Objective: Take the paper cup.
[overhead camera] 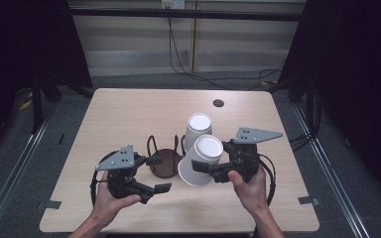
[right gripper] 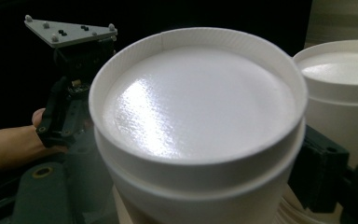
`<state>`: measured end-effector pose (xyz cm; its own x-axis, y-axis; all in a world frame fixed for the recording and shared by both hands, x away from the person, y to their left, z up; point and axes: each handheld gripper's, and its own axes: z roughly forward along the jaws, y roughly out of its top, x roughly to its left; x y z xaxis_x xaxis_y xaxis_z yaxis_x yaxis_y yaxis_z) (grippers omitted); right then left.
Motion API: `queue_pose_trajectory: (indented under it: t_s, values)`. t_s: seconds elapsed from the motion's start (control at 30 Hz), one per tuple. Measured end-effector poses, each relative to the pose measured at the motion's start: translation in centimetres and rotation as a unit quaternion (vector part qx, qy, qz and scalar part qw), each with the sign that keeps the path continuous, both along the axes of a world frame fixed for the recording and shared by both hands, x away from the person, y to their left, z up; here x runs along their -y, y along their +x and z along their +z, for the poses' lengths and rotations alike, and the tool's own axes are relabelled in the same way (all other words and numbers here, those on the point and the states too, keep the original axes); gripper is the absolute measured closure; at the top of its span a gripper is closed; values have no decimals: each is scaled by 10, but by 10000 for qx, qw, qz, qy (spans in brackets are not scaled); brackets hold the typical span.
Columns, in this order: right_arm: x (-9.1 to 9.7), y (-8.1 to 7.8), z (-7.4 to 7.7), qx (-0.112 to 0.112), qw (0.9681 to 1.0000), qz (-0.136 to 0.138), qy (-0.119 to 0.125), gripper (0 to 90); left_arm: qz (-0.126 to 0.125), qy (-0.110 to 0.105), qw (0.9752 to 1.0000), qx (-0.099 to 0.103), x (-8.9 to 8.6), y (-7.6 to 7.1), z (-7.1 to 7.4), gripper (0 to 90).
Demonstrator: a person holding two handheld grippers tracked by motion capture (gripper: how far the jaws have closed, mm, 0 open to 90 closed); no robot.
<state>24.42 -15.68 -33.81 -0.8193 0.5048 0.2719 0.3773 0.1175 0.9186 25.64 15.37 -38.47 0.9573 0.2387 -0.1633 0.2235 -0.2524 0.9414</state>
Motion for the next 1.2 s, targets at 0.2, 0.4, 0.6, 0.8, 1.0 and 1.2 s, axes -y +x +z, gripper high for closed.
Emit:
queue_pose_trajectory:
  t_s: [0.2,0.4,0.6,0.8,1.0,1.2]
  values:
    - [-10,5,-13,-124,9998,127,-62,213,-23,61,10000,-7,5,-1,-13,166]
    - [-18,7,-21,-215,9994,254,-120,213,-4,62,9998,-182,4,1,-26,160]
    - [-24,7,-26,-298,9989,358,-112,213,-43,-15,9997,-233,7,-8,-31,161]
    - [-30,7,-33,-427,9977,527,-77,214,0,66,9997,-222,11,-7,-33,160]
    - [-38,8,-38,-513,9964,669,-110,215,-83,-16,9995,-304,13,-5,-35,156]
    - [-45,8,-43,-535,9959,723,-131,216,-125,104,9995,-266,19,-6,-37,143]
